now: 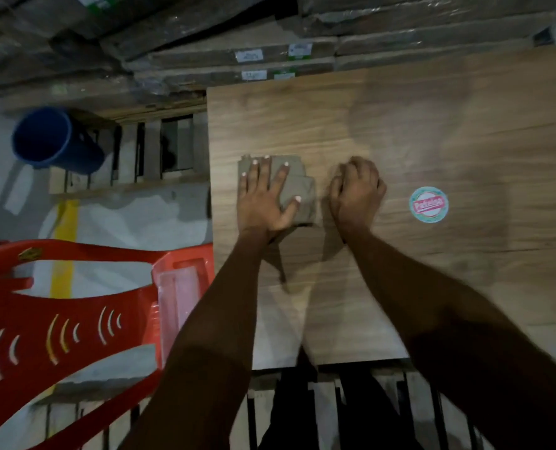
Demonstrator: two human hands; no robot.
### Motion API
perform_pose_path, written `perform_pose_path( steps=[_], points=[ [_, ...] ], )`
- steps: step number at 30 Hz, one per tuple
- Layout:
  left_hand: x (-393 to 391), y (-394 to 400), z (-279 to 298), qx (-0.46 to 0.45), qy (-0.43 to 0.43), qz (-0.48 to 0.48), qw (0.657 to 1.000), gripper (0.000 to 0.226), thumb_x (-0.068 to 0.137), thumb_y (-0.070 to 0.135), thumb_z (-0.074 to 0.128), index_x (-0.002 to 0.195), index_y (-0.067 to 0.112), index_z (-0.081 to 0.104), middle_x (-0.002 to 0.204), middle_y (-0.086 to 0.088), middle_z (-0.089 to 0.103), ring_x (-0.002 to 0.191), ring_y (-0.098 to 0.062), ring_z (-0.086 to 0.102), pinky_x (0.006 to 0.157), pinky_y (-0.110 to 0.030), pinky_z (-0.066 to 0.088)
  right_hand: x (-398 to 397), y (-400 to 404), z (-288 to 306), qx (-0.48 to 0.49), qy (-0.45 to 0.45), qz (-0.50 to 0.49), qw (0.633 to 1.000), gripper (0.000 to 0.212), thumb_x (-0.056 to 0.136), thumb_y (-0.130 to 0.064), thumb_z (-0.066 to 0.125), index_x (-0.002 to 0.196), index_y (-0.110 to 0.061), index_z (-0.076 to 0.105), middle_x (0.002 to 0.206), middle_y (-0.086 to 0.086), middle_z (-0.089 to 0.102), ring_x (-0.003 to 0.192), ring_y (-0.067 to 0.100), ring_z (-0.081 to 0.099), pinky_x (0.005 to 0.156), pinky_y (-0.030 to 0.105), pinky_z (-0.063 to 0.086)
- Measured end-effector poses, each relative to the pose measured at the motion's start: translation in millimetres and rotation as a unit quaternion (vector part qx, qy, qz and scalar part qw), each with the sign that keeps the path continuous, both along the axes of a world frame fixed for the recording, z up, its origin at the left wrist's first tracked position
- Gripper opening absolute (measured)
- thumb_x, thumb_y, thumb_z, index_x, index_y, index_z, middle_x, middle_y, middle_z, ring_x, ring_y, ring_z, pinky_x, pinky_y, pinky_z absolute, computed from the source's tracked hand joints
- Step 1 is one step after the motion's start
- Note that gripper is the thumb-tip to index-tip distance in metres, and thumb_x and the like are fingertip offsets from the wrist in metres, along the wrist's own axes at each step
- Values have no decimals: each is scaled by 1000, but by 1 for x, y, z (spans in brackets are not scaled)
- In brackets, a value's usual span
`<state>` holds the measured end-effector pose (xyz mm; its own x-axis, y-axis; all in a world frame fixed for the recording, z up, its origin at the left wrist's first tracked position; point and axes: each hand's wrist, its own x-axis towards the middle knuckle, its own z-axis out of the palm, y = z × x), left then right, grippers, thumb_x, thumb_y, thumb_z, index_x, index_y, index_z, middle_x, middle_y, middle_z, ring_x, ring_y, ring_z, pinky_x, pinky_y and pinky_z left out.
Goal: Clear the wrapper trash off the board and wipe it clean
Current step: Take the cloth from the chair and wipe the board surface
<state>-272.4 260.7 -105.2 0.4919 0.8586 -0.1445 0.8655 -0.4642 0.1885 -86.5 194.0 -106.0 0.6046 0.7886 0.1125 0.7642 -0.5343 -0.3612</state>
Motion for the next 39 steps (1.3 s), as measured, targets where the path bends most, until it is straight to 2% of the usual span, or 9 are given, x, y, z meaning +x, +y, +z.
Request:
perform_pose_path(
  steps=[4,7,10,14,21,26,29,34,39],
  points=[
    [-24,16,6,1,22,51,998,85,89,69,19,164,30,18,172,-12,11,159,-34,5,128,-51,4,-28,-75,-5,-79,-6,18,997,54,100,-43,43,151,-26,48,165,4,38,153,33,32,114,47,33],
    [-34,5,4,-5,16,66,998,83,92,68,22,165,30,14,172,-13,7,159,-35,3,128,-53,3,-42,-104,-7,-132,-18,23,991,60,103,-49,34,160,-29,35,170,6,27,156,35,24,121,50,26],
    [-32,-31,0,8,11,34,999,82,92,66,30,163,28,22,171,-16,14,157,-39,11,126,-56,10,-42,-102,-3,-140,-19,19,990,61,102,-50,35,160,-30,34,171,6,24,157,36,22,121,50,25],
    [-48,-53,0,-5,15,-24,1000,80,93,66,34,164,31,20,172,-13,12,158,-36,9,127,-54,10,-42,-104,-2,-141,-10,27,990,62,103,-50,31,162,-30,30,173,6,19,158,36,19,121,51,24],
    [-64,-36,1,2,34,72,997,80,95,66,31,164,30,14,172,-14,7,158,-38,5,126,-58,9,-42,-101,-2,-128,-18,13,992,61,101,-50,36,158,-29,38,170,6,26,156,36,24,121,51,26],
    [-32,-90,1,-6,14,-16,1000,82,93,65,36,164,30,16,172,-14,8,159,-36,4,127,-56,5,-42,-101,-3,-126,-18,11,992,62,99,-50,39,158,-29,37,170,7,28,156,36,26,120,51,26],
    [-43,-94,-2,-6,6,-41,999,81,94,66,40,164,30,17,172,-12,9,159,-35,6,127,-56,9,-42,-101,-3,-131,-20,17,991,62,100,-50,39,158,-29,37,170,7,27,156,36,25,119,52,27],
    [-88,-83,-1,-17,18,29,999,80,96,67,35,165,33,11,173,-10,1,160,-33,-2,128,-54,3,-41,-101,-3,-135,-19,18,991,61,100,-49,40,158,-28,37,170,8,26,155,37,25,118,53,28],
    [-72,-106,3,-22,37,49,998,84,94,67,37,165,31,10,173,-14,1,159,-37,-2,127,-56,4,-41,-101,-4,-130,-16,16,991,61,100,-48,41,157,-27,38,170,9,27,155,38,26,118,54,29]
  ],
)
